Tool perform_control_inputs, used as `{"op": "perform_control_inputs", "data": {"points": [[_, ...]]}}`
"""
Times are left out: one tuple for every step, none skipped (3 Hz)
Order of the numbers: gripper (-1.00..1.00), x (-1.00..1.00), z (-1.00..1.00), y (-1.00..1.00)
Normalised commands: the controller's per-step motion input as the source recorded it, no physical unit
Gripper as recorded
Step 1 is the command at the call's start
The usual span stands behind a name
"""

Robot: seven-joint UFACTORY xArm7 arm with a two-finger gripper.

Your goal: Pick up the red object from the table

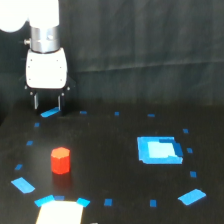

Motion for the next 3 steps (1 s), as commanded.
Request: {"op": "perform_control_inputs", "data": {"points": [[0.71,0.82,-1.0,-1.0],[1.0,0.86,-1.0,-1.0],[1.0,0.63,-0.9,-1.0]]}}
